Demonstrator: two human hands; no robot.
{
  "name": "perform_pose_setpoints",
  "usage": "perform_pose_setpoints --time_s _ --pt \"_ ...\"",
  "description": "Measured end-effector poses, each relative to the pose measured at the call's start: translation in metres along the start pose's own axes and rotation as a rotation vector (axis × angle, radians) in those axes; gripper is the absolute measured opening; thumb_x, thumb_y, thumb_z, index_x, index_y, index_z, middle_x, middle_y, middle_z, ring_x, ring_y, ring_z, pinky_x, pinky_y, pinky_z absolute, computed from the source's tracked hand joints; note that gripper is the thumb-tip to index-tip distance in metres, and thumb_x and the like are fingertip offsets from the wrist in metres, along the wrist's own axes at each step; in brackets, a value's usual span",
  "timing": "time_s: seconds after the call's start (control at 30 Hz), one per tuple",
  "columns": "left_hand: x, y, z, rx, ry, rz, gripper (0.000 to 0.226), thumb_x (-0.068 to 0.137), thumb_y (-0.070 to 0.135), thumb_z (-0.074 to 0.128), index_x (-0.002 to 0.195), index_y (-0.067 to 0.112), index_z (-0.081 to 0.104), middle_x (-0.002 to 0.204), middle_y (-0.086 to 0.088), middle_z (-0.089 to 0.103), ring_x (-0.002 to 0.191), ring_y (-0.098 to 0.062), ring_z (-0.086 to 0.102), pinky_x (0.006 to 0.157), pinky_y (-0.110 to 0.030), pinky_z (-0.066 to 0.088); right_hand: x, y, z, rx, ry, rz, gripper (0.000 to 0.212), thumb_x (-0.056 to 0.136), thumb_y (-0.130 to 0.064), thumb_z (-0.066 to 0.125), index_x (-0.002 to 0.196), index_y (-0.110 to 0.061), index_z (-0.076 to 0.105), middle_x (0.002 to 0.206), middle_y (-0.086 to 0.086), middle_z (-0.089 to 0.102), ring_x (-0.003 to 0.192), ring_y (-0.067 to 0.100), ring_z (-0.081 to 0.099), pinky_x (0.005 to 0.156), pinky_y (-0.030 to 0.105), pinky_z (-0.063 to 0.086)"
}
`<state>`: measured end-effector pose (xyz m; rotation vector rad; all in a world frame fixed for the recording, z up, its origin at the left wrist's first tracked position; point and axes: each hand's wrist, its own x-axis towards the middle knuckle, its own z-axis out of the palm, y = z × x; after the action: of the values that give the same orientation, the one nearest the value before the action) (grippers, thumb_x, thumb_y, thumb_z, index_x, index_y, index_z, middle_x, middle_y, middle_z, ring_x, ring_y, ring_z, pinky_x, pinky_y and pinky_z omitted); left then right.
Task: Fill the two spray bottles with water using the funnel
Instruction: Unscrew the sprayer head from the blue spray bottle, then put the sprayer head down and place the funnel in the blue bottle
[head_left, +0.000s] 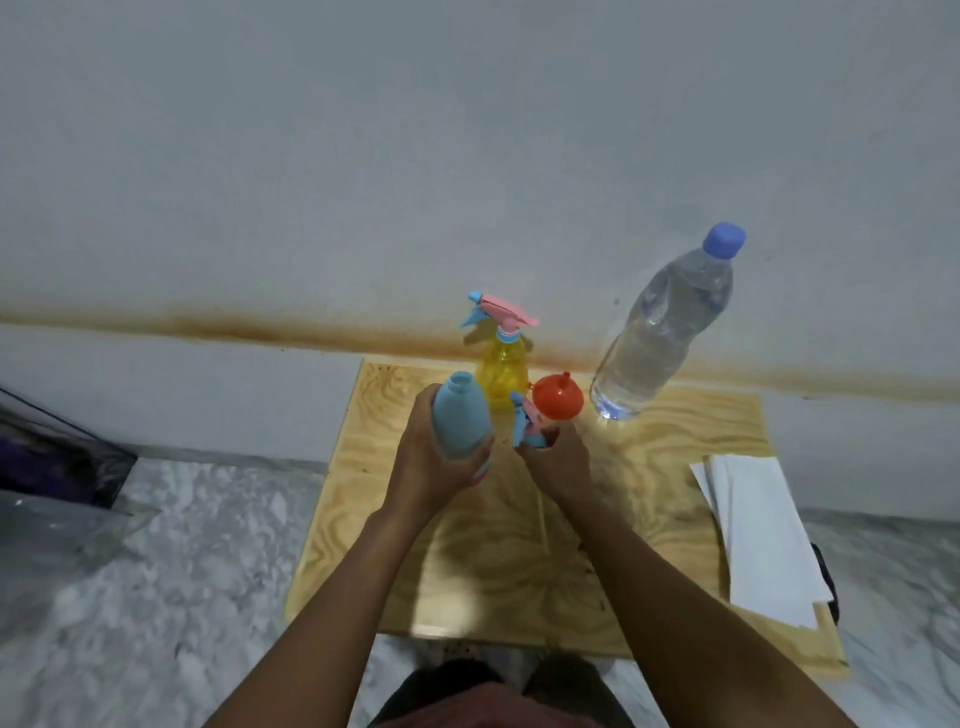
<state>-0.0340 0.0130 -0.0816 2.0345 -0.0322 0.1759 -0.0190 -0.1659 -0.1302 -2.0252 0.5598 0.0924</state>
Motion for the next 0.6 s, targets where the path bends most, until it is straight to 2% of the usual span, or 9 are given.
perform_pose_setpoints --time_s 0.07,0.17,0.3,0.43,0.6 --pt "-0.004 -0.004 0.005 -0.018 -0.018 -0.031 0.075 0.069 0.032 0.087 0.129 0.026 0.043 0.116 0.006 0.055 0.097 -0.004 0.058 0.064 -0.011 0.049 0.006 0.011 0.010 -0.042 -0.023 0.038 0.034 0.077 -0.025 0.078 0.096 -0.008 0.056 0.087 0.003 0.061 0.081 0.020 0.059 0.060 0.031 0.040" --pt "-0.010 -0.011 0.010 -0.005 -0.024 -0.048 0.075 0.069 0.033 0.087 0.128 0.030 0.040 0.116 0.005 0.054 0.096 -0.009 0.058 0.064 -0.009 0.048 0.014 0.023 0.021 -0.095 -0.006 0.043 0.030 0.085 -0.026 0.070 0.099 -0.007 0.052 0.098 0.011 0.063 0.083 0.022 0.058 0.064 0.029 0.037" --pt "-0.020 -0.017 0.018 0.008 -0.037 -0.080 0.073 0.069 0.032 0.088 0.123 0.034 0.038 0.114 0.007 0.054 0.096 -0.007 0.059 0.065 -0.013 0.051 0.017 0.029 0.029 -0.123 0.028 0.068 0.042 0.090 -0.039 0.064 0.111 -0.005 0.050 0.106 0.013 0.060 0.089 0.025 0.058 0.067 0.030 0.037" --pt "-0.027 -0.022 0.031 0.001 -0.063 -0.130 0.071 0.070 0.032 0.087 0.121 0.032 0.039 0.110 0.016 0.050 0.096 0.005 0.057 0.064 -0.009 0.048 0.019 0.037 0.035 -0.134 0.032 0.088 0.044 0.086 -0.031 0.069 0.113 -0.004 0.048 0.111 0.015 0.057 0.094 0.027 0.057 0.067 0.032 0.038" --pt "-0.032 -0.033 0.048 0.026 -0.071 -0.188 0.074 0.069 0.037 0.087 0.126 0.025 0.041 0.115 0.009 0.052 0.094 -0.008 0.057 0.064 -0.013 0.048 0.019 0.042 0.031 -0.092 0.015 0.099 0.040 0.079 -0.032 0.075 0.104 -0.013 0.049 0.107 0.010 0.057 0.084 0.016 0.053 0.060 0.025 0.038"
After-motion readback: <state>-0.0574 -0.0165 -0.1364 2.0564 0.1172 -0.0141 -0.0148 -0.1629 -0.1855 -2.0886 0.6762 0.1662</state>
